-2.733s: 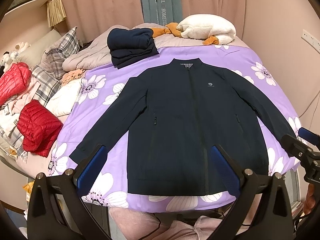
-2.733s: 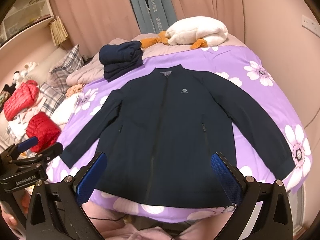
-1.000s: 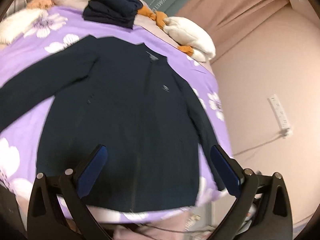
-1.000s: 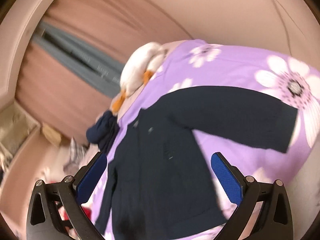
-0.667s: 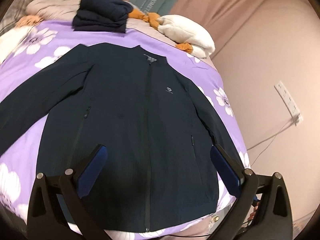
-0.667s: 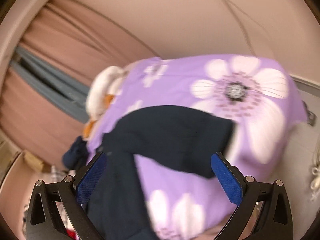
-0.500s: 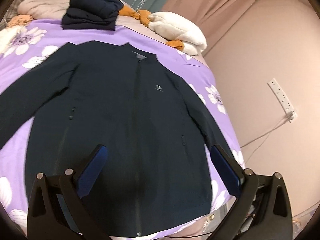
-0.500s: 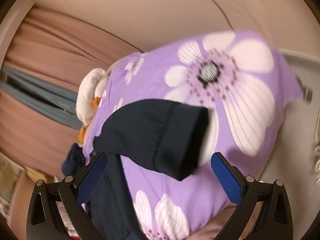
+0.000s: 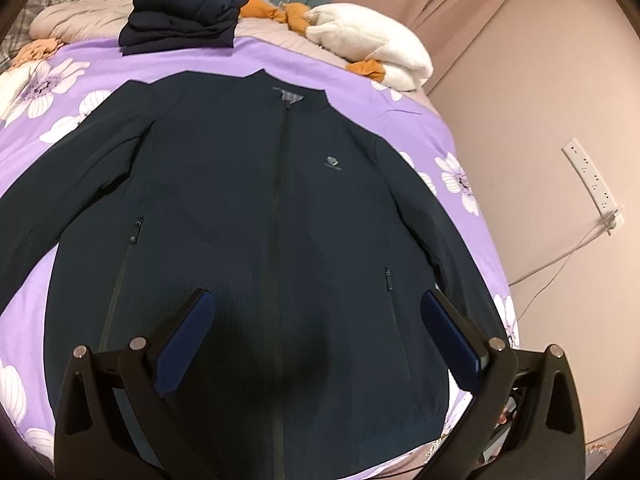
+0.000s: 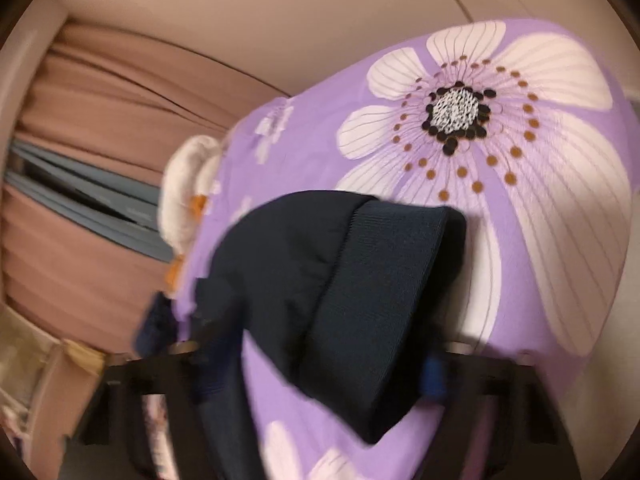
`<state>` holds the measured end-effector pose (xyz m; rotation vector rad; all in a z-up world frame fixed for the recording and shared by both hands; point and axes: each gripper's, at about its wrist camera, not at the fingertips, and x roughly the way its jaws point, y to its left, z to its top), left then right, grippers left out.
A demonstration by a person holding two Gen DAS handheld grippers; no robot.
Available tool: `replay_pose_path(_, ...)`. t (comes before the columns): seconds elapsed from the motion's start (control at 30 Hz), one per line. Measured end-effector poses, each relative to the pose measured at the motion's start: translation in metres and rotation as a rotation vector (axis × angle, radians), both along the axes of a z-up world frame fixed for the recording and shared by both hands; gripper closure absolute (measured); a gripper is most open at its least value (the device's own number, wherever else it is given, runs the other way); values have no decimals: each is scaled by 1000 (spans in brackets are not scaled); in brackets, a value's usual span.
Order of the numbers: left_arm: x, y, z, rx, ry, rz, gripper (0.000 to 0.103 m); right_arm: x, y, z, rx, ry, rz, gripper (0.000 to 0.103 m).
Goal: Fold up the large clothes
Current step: 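Grasp the navy jacket's sleeve cuff with the right tool and lift it, then carry the sleeve across the jacket chest with the right tool and release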
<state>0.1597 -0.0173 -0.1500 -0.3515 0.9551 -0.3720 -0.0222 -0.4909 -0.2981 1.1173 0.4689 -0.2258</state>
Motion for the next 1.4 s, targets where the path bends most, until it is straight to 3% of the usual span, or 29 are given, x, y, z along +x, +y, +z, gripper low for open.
replay_pose_path(0.1, 0, 2, -1, 21, -4, 7, 0, 7, -3, 1, -30, 52, -6, 77)
replay_pose_path(0.2, 2, 7, 0, 29, -15, 15, 0, 17, 4, 22, -128, 70, 3, 85)
replay_pose_path(0.4, 13, 33, -5, 67, 42, 135, 1, 43, 27, 110, -384, 87, 44, 86)
replay_pose_path(0.53, 20, 57, -5, 40, 50, 176, 1, 97, 54, 180, -548, 146, 87, 86)
replay_pose_path(0.63, 21, 74, -1, 36, 38, 195, 1, 137, 88, 225, -646, 141, 126, 86)
replay_pose_path(0.77, 28, 101, 5, 36, 26, 231, 1, 197, 165, 279, -816, 93, 217, 86)
replay_pose_path(0.9, 31, 134, 5, 27, 15, 274, 1, 256, 244, 308, -963, 94, 314, 86)
replay_pose_path(0.97, 33, 148, 1, 21, 8, 289, 1, 283, 299, 304, -1064, 111, 388, 86)
replay_pose_path(1.03, 36, 160, -6, 27, 13, 307, 1, 309, 351, 279, -1127, 147, 518, 86)
replay_pose_path(1.2, 45, 183, -30, 35, 73, 338, 1, 349, 464, 180, -1249, 254, 785, 86)
replay_pose_path(1.23, 46, 185, -33, 44, 77, 337, 1, 355, 487, 145, -1279, 294, 841, 86)
replay_pose_path(1.33, 48, 188, -39, 76, 76, 325, 1, 364, 515, 76, -1342, 401, 945, 86)
replay_pose_path(1.37, 50, 188, -40, 86, 77, 318, 1, 367, 519, 55, -1352, 444, 976, 78)
replay_pose_path(1.4, 50, 189, -41, 88, 74, 309, 1, 368, 520, 46, -1347, 457, 998, 59)
